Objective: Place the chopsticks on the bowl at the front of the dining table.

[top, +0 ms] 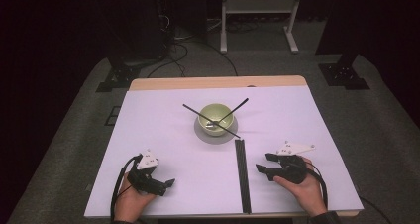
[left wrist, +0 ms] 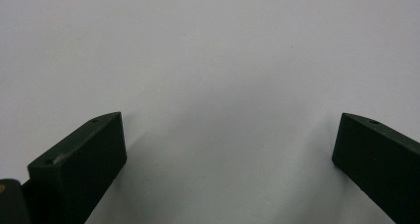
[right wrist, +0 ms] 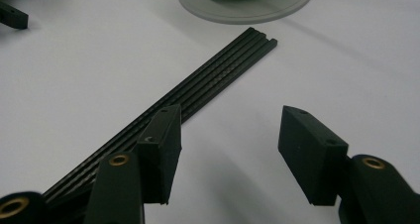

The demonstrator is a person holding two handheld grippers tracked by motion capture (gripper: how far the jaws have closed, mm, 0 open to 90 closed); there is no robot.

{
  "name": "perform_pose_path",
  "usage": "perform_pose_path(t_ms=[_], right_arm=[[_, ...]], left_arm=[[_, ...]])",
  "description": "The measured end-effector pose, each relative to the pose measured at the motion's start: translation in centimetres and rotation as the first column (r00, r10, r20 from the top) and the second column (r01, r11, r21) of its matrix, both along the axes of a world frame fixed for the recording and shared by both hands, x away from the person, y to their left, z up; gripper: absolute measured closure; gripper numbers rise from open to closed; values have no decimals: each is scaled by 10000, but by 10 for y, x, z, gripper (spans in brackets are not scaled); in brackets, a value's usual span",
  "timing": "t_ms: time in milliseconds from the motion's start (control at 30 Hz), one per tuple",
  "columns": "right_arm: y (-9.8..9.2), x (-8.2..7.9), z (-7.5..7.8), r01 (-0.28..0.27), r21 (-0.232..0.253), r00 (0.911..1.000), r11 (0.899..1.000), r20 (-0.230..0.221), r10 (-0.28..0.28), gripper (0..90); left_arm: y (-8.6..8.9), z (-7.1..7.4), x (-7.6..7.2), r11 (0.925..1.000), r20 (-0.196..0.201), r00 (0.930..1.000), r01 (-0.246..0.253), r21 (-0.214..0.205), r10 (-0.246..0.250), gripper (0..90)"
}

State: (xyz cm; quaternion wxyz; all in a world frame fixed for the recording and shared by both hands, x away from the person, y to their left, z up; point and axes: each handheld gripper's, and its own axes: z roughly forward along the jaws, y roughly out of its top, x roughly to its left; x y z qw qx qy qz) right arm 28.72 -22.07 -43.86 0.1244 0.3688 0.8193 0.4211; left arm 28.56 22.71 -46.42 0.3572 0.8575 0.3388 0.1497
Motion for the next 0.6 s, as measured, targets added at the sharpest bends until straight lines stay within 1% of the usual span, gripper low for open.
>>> perform_pose_path(t_ms=[133,400,533,600], right_arm=[[7,0,-3,-182,-70,9998,9998,-55,181,407],[17,1,-7,-365,-104,9992,9993,-143,363,403],[24,1,-12,-528,-292,9984,9982,-205,523,400],[26,1,-13,-554,-308,9982,9980,-231,547,399]], left_arm=[[0,0,0,10000,-2,10000,1,2,-1,0],[0,0,0,10000,-8,10000,4,-6,-4,0],[0,0,0,10000,-8,10000,3,-7,-3,0],[0,0,0,10000,-7,10000,3,-8,-3,0]])
